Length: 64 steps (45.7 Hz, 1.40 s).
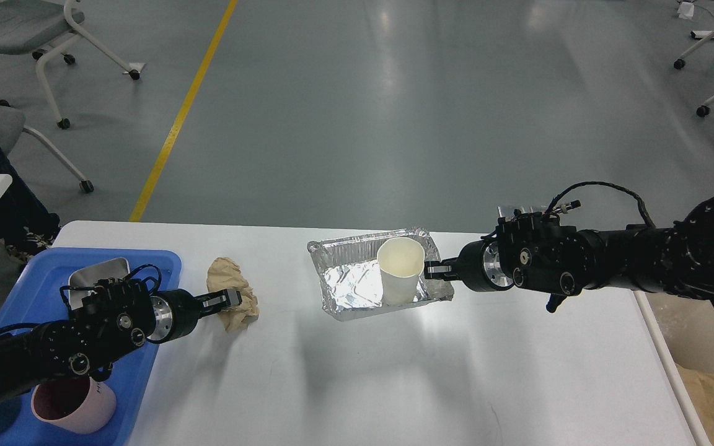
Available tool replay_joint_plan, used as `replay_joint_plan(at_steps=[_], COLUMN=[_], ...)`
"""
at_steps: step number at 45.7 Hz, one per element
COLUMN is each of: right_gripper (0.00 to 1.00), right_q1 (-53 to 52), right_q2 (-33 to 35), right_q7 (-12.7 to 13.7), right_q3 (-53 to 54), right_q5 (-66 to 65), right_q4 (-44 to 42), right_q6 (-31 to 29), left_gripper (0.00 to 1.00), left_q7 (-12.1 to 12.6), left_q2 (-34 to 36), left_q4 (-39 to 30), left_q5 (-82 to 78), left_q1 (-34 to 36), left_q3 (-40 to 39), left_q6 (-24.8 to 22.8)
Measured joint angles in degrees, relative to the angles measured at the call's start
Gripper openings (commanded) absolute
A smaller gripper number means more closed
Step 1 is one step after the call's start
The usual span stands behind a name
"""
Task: Tidy desktop
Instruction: 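Reach the left gripper to the crumpled bread and grasp it, then carry the bread with the left gripper and drop it into the foil tray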
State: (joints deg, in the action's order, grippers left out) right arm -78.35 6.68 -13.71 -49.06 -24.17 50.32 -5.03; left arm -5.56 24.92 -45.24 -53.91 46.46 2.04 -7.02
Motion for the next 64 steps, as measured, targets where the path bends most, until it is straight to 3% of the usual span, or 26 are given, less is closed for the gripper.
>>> replay_joint_plan(at_steps=[12,20,39,49,56,64], right_gripper=[0.00,0.00,0.00,0.00,0.00,0.00], right_q1=[0.2,0.2,0.2,-0.1,-0.2,-0.3], right_q2=[0.0,0.1,-0.4,-0.5,-0.5,-0.5], right_q7=[0.0,0.0,0.0,0.2,0.2,0.2], right_q3=[0.0,-0.1,-0.2,-0.2,-0.3,-0.4], right_q5=[0.0,0.0,0.0,0.1,0.1,0.1], right_q4=[0.0,-0.1,-0.4,-0.4,-0.4,-0.4], right_q6=[0.0,0.0,0.2,0.2,0.2,0.1], left_gripper=[0.03,0.03,0.04,0.04,0.04,0.04], left_q7=[-1.8,-1.8,-1.1,-1.5,-1.8,-1.7], left_q2=[1.1,6.8,34.9,48.3,52.7,52.7], left_q4=[-0.7,-3.9,-31.8,-42.4,-46.8,-49.6], left_q5=[0.2,0.3,2.1,2.1,2.0,2.0], left_q1=[1.2,3.2,7.1,6.9,7.0,8.0], left_q3=[0.0,-0.2,-0.7,-1.2,-1.4,-2.1], left_q6=[-1.8,-4.1,-2.0,-1.2,-1.2,-1.4])
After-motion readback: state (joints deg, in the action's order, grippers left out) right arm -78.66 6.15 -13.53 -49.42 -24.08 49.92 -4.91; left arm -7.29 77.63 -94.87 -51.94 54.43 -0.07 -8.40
